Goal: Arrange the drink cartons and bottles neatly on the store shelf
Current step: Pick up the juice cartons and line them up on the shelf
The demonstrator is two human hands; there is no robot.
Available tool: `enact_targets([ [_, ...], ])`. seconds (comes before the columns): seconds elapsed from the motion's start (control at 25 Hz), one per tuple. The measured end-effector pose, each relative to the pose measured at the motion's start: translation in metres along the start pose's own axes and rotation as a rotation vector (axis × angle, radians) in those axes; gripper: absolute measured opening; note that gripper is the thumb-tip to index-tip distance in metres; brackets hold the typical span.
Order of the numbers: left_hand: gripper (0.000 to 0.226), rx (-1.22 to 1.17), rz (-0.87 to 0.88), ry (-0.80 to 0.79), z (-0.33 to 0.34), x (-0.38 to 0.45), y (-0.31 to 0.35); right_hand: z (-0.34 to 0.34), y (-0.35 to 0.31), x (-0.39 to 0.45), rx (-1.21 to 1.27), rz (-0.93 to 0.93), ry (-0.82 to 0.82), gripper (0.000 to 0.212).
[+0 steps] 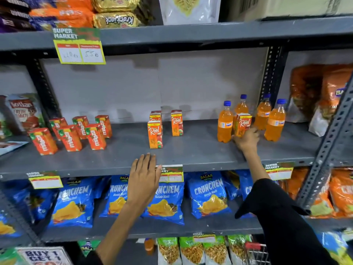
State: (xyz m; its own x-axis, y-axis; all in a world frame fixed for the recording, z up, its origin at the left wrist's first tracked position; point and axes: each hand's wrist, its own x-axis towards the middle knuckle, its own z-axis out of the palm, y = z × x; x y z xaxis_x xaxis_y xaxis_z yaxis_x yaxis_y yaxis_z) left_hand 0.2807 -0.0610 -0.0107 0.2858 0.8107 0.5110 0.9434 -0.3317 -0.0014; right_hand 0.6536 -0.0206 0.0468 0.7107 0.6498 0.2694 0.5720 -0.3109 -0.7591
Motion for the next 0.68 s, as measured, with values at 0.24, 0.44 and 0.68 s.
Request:
enact_targets([
  [0.24,0.055,-0.008,0.000,0.024,0.003,0.001,-0.001,0.002,-0.003,0.006,0.169,0.022,0.111,0.038],
  [0.44,0.058,-0.023,0.011,0.013,0.005,0.001,-0.005,-0.008,-0.004,-0.028,0.314,0.030,0.243,0.047],
  [0.68,0.061,-0.027,0.036,-0.002,0.001,0.000,-0.010,-0.006,-0.045,-0.102,0.380,-0.142,0.282,0.047],
])
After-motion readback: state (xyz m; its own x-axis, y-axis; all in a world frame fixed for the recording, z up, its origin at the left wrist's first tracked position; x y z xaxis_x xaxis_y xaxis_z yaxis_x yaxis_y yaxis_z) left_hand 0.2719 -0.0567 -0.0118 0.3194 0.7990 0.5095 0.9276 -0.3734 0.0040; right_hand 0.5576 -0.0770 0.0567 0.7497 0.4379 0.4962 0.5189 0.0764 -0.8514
